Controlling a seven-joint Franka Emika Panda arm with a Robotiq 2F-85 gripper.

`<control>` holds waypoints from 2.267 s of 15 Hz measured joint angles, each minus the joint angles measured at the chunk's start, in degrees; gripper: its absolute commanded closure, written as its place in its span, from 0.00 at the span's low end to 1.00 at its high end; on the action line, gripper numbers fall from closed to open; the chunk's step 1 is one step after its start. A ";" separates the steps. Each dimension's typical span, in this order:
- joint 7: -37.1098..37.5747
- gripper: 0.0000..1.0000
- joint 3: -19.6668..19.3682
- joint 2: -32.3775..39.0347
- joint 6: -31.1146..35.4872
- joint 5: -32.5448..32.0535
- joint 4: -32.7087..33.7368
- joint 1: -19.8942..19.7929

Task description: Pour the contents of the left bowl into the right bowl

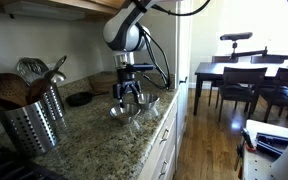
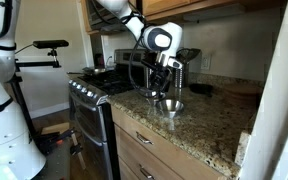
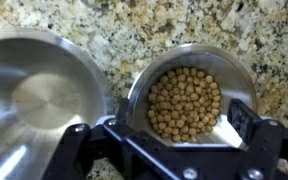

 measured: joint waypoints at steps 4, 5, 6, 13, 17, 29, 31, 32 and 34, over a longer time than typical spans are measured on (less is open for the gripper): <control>0.00 0.00 0.00 0.01 0.00 0.00 -0.52 0.00; 0.00 0.00 0.00 0.01 0.00 0.00 -0.64 0.00; 0.00 0.00 0.00 0.01 0.00 0.00 -0.77 0.00; 0.00 0.00 0.00 0.01 0.00 0.00 -1.21 0.00; 0.00 0.00 -0.01 0.01 0.00 0.00 -1.22 0.00; 0.00 0.00 -0.33 0.01 -0.01 0.00 -1.99 -0.06; 0.00 0.00 -0.43 0.01 -0.01 0.00 -2.10 -0.07; 0.00 0.00 -0.51 0.01 -0.01 0.00 -2.14 -0.07; 0.00 0.00 -0.62 0.01 -0.01 0.00 -2.24 -0.09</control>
